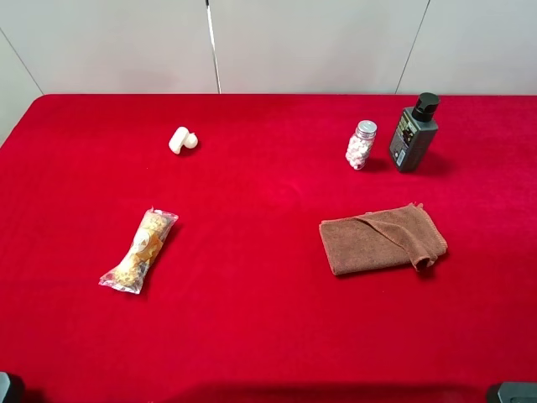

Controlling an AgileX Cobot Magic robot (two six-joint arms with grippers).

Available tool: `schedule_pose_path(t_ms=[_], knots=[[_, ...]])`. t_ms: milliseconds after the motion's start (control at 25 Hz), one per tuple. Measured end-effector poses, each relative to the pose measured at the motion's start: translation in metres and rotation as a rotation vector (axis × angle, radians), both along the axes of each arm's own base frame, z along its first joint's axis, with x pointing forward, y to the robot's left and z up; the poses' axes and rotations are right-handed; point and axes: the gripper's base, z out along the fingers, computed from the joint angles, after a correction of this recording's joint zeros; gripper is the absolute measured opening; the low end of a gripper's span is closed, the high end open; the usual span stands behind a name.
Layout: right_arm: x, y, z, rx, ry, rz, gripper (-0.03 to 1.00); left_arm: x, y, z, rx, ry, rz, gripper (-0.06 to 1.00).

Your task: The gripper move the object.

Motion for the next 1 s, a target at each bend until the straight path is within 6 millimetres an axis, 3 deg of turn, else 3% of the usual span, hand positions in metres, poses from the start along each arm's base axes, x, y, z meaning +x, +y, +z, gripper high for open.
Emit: schedule_pose_path(t_ms=[240, 1000], knots=[[-0.008, 0.000, -0.015, 0.002, -0.065, -0.055, 0.69, 0.000, 0.000, 0.000, 0.000, 0.000, 0.000, 0.96], [-0.006, 0.000, -0.012, 0.007, -0.117, -0.064, 0.69, 0.000, 0.000, 0.000, 0.000, 0.000, 0.000, 0.96]])
